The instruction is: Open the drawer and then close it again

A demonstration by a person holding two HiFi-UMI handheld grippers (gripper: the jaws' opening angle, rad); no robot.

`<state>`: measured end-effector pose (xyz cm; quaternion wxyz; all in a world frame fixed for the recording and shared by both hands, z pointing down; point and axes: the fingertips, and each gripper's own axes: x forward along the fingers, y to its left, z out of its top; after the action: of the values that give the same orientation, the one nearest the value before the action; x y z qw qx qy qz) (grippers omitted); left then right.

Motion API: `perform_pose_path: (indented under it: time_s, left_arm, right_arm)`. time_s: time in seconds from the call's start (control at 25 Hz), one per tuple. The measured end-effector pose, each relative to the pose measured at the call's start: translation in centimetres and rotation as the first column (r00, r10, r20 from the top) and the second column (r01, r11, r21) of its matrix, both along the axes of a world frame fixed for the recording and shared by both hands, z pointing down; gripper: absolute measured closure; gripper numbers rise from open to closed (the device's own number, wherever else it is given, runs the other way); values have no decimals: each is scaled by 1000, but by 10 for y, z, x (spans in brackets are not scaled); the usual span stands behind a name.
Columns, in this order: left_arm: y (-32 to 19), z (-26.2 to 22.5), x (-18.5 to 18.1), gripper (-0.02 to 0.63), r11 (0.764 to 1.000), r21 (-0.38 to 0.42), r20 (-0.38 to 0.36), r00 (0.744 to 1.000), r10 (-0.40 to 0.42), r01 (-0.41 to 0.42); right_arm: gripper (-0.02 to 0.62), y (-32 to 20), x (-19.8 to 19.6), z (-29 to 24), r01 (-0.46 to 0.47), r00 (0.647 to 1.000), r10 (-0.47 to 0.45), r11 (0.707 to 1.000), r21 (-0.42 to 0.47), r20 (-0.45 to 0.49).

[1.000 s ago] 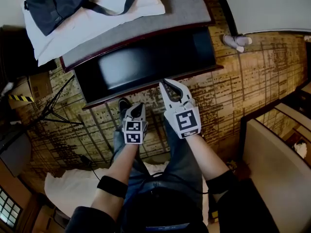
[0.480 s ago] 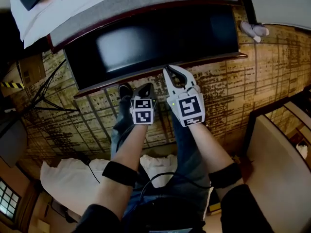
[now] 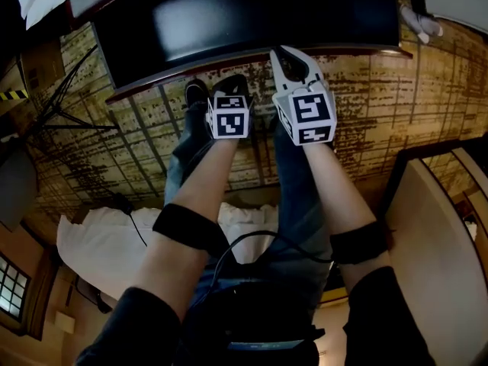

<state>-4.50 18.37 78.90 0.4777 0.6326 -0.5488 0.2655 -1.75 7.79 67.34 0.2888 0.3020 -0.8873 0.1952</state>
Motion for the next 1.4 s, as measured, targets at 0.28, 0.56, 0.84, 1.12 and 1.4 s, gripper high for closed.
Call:
perform_pose_path:
  time_s: [0.28, 0.56, 0.84, 1.12, 1.4]
  left_arm:
    - [-5, 3, -2, 601, 1000, 11, 8, 1000, -23, 23]
    - [-28, -2, -7, 601, 997, 59, 5, 999, -50, 50]
    - [-32, -7, -7, 604, 997, 61, -12, 999, -44, 45]
    - [-47, -10, -16, 606, 992, 79, -10, 995, -96, 97]
    - [-77, -15, -30, 606, 990, 118, 21, 996, -83, 79]
  right_arm:
    - [572, 11, 7, 9, -14, 1000, 14, 1000, -18, -4]
    - [572, 16, 8, 15, -19, 1000, 19, 999, -27, -6]
    - [572, 10, 8, 15, -40, 999, 39, 999, -29, -4]
    - [572, 4, 8, 16, -57, 998, 57, 998, -27, 1]
    - [572, -4, 12, 17, -73, 997, 73, 997, -13, -1]
